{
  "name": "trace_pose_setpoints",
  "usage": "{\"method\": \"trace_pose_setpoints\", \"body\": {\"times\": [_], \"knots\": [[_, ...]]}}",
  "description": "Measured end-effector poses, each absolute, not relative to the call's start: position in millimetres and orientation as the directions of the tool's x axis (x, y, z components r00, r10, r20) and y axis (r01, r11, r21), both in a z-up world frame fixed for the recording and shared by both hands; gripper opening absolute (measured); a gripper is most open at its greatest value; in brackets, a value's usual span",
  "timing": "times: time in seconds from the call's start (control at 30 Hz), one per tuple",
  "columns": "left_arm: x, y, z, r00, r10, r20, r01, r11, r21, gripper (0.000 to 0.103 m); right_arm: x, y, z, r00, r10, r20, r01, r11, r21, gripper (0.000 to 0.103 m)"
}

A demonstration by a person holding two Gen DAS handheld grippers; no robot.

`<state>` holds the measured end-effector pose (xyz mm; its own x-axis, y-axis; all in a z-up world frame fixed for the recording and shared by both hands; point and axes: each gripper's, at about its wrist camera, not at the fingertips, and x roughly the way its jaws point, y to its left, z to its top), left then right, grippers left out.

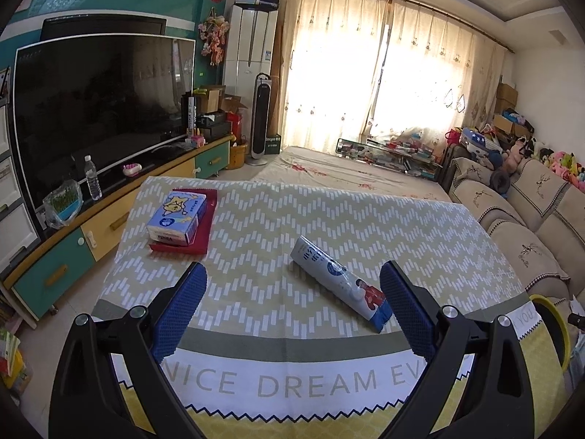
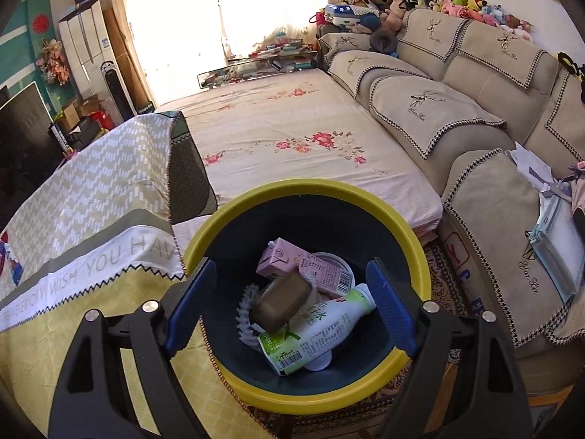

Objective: Collect trash
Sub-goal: 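Carry the brown tray over the bin and open the right tool, then reach the left tool to the white-and-blue drink tube and grasp it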

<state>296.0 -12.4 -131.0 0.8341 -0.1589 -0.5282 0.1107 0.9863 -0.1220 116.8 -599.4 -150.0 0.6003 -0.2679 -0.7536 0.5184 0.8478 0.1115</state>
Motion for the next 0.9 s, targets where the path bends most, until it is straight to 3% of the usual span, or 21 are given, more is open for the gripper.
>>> {"method": "trace_pose_setpoints", "body": {"times": [0.3, 0.57, 0.83, 0.9], "knots": [[317, -54, -130, 0.752, -0.128, -0.646, 0.081, 0.992, -0.101, 0.094, 98, -603, -138, 0.661, -0.235, -0.713, 0.490, 0.854, 0.173, 0.082], [377, -80, -163, 0.593, -0.082, -0.801, -0.076, 0.985, -0.156, 0.094, 88, -612, -135, 0.697, -0.191, -0.691, 0.466, 0.854, 0.233, 0.082], [400, -86, -188, 0.496, -0.051, -0.867, -0.160, 0.976, -0.149, 0.081, 91, -613, -147, 0.710, -0.135, -0.691, 0.434, 0.857, 0.278, 0.082], [400, -88, -189, 0.499, -0.039, -0.866, -0.157, 0.978, -0.135, 0.072, 91, -615, -149, 0.710, -0.129, -0.693, 0.433, 0.855, 0.285, 0.082]]}}
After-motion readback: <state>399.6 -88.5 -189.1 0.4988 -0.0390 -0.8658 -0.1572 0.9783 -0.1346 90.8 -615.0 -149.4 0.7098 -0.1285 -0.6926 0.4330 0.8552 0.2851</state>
